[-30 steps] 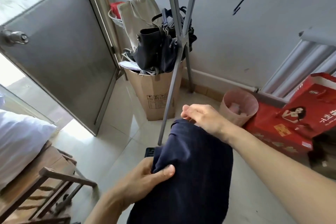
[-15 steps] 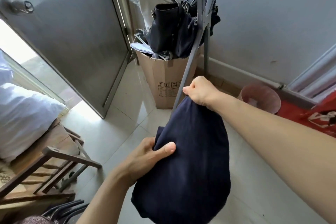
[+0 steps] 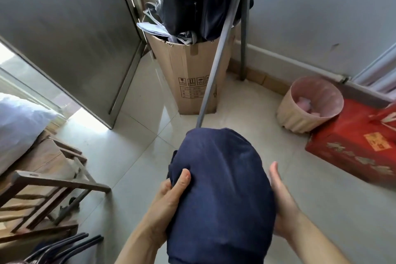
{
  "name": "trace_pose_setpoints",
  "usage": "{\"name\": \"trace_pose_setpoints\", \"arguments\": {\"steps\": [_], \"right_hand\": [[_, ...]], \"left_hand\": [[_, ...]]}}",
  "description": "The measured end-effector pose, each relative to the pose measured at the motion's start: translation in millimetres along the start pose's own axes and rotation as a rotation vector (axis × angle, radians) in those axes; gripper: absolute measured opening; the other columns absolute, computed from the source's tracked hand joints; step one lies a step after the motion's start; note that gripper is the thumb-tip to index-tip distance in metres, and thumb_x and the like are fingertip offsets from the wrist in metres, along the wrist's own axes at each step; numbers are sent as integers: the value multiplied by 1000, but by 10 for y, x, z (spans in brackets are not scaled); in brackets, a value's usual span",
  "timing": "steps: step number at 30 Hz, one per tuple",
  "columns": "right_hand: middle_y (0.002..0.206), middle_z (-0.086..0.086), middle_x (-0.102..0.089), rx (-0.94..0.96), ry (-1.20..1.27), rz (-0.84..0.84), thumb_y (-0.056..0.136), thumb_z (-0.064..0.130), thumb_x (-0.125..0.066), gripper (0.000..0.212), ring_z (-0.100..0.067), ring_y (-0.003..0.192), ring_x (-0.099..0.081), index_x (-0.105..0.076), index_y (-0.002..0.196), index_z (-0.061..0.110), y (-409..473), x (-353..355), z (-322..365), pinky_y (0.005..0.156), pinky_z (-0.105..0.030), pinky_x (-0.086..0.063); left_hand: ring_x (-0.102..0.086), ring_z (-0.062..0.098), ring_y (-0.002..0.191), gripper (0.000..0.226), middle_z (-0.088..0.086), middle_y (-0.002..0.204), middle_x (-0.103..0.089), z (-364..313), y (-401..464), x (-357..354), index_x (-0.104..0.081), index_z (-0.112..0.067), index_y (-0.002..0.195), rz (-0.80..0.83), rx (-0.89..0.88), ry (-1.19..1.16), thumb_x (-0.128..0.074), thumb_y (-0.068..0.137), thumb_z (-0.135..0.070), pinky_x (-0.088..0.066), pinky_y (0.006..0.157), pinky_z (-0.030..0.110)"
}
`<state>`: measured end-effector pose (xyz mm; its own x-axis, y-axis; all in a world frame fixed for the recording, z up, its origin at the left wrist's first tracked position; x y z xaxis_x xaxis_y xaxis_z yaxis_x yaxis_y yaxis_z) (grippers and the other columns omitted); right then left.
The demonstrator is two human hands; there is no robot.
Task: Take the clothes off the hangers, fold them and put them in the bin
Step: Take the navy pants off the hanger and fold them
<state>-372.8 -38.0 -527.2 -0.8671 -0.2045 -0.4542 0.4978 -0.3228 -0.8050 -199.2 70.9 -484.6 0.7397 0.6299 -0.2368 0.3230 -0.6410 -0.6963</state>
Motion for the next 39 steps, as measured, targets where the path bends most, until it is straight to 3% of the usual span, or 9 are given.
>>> {"name": "trace_pose_setpoints", "arguments": {"steps": [2,4,8,12,17,21,24,32,39], "right_hand": [[122,-17,-68,47,82,134,55,80,-69,97,-36,113,-64,-69,121,9,65,-19,6,93,-45,-50],[118,-14,-70,80,-61,113,39,44,-96,96,-32,109,-67,-65,124,10,232,67,-18,85,-42,-55],[104,-9,-75,178,-225,-42,71,3,-79,50,-28,94,-73,-63,117,14,535,211,-71,72,-36,-59],[104,-13,-75,139,-147,-100,82,3,-69,36,-32,97,-71,-63,116,11,894,406,-283,88,-43,-55],[98,-13,-76,92,-144,-117,83,-1,-69,30,-31,94,-72,-63,112,9,1357,562,-656,89,-43,-55],[103,-15,-75,34,-122,-112,84,-5,-66,35,-31,96,-72,-63,117,7,1786,742,-891,83,-39,-56],[102,-15,-75,7,-122,-150,84,-5,-66,38,-30,94,-72,-61,120,4,2044,966,-1017,77,-36,-55],[92,-11,-76,27,-128,-200,85,0,-68,31,-31,89,-72,-60,112,11,2583,1529,-1037,84,-44,-55],[107,-11,-73,132,-194,-267,73,-15,-67,54,-28,101,-68,-60,121,7,3075,1991,-1041,85,-38,-52]], "left_hand": [[-75,19,83,40,9,95,-77,159,204,45,-70,-6,109,-10,30,49,-57,90,-39,-56,58,23],[-75,20,84,41,9,95,-77,262,396,65,-70,-5,109,-33,37,83,-57,92,-40,-56,58,23],[-75,17,74,37,8,86,-78,510,744,101,-70,-6,99,-95,34,103,-51,99,-38,-54,51,22],[-71,16,79,34,13,100,-76,887,1095,355,-69,-6,101,-218,29,212,-51,100,-34,-55,67,28],[-46,12,119,51,-1,138,-49,1148,1440,650,-34,-27,149,-256,-62,322,-50,101,-17,-33,100,23],[-48,-2,124,38,-16,132,-57,1402,1739,774,-60,-34,128,-136,-72,352,-64,90,-34,-32,101,16],[-55,-7,120,71,-21,126,-65,1694,1992,824,-69,-47,116,-27,-2,424,-89,49,-61,-42,101,18],[-63,15,118,70,-7,129,-66,2196,2637,713,-64,-44,124,127,71,276,-87,61,-21,-50,102,41],[-58,5,121,80,-13,137,-55,2540,3085,621,-56,-46,129,145,-71,386,-66,76,13,-49,103,33]]}}
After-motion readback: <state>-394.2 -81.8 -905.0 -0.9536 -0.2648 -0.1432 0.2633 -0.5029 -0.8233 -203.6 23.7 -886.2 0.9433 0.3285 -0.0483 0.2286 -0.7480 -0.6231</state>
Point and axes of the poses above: each hand's wrist, its own y-axis towards the middle knuckle, its own x-axis out of the back of the hand, z = x × y, the point moved 4 cm from there along y, towards the middle knuckle
